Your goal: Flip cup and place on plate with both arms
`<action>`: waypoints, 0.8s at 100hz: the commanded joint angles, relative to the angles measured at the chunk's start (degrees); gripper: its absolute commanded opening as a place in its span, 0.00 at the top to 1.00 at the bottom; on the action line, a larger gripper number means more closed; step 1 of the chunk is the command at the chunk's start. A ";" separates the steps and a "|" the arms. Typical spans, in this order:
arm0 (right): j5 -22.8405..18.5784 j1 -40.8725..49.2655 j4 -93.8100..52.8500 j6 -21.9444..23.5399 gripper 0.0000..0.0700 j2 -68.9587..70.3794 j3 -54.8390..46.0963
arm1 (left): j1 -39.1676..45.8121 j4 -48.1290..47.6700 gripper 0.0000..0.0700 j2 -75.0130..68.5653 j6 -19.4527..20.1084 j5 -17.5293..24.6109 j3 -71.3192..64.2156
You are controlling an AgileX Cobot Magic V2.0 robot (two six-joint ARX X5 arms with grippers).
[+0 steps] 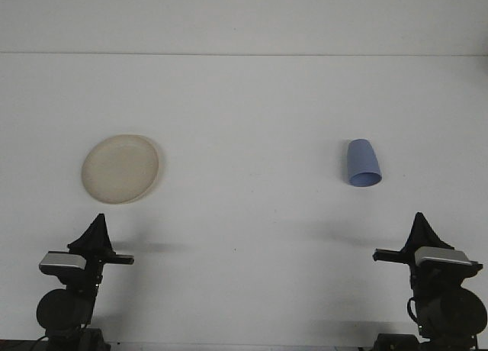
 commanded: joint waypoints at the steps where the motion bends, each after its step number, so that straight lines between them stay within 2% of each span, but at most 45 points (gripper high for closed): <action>1: -0.15 0.02 -2.84 -0.44 1.00 3.19 4.50 | 0.04 0.85 0.98 -0.11 -0.13 0.07 -1.14; 34: -0.22 0.02 -25.07 -2.12 1.00 20.72 23.21 | 0.04 0.85 0.98 -0.11 -0.11 0.07 -1.14; 73: -0.04 0.02 -27.65 -2.08 1.00 24.50 24.44 | 0.04 0.85 0.98 -0.11 -0.11 0.07 -1.14; 80: -0.02 0.02 -27.67 -2.08 0.94 24.50 24.44 | 0.04 0.85 0.98 -0.11 -0.13 0.07 -1.14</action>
